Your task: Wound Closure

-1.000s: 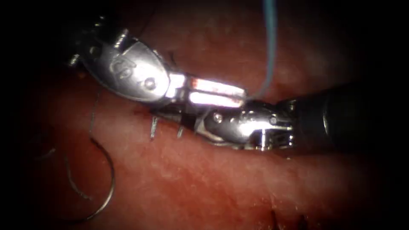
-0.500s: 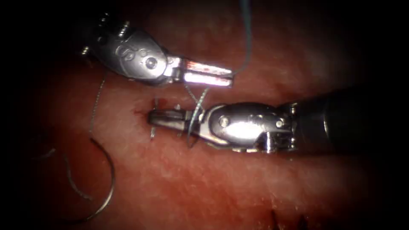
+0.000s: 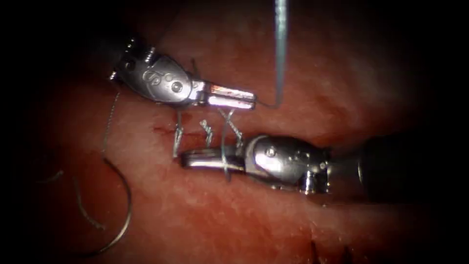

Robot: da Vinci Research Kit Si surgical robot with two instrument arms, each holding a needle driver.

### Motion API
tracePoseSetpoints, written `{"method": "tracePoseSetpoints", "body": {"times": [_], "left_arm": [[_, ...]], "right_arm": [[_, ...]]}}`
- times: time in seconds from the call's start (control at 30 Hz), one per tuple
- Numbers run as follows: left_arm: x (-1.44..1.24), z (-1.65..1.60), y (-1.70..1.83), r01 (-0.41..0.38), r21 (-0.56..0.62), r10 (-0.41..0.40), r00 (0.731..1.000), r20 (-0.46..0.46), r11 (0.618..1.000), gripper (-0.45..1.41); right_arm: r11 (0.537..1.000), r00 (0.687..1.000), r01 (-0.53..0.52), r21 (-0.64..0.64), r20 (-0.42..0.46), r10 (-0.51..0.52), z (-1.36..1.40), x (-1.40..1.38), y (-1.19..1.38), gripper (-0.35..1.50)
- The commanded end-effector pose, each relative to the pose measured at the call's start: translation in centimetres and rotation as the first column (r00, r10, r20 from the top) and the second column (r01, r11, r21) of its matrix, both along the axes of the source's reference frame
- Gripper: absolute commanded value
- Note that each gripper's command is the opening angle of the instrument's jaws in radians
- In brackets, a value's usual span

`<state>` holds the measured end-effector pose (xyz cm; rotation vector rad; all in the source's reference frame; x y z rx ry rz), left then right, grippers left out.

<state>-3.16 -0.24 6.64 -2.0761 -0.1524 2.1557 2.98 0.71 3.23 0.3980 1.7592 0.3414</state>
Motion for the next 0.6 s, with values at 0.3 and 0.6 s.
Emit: {"method": "tracePoseSetpoints", "body": {"times": [0.3,0.6], "left_arm": [[0.14,0.19,-0.23,0.055,-0.017,-0.054,0.998,0.043,0.998,-0.45],[0.14,0.20,-0.24,0.098,-0.019,-0.096,0.993,0.065,0.995,-0.45]], "right_arm": [[0.979,0.994,-0.065,0.192,-0.072,0.080,0.16,-0.07,-0.20,-0.35],[0.965,0.985,-0.084,0.248,-0.127,0.118,0.10,-0.03,-0.22,-0.35]]}}
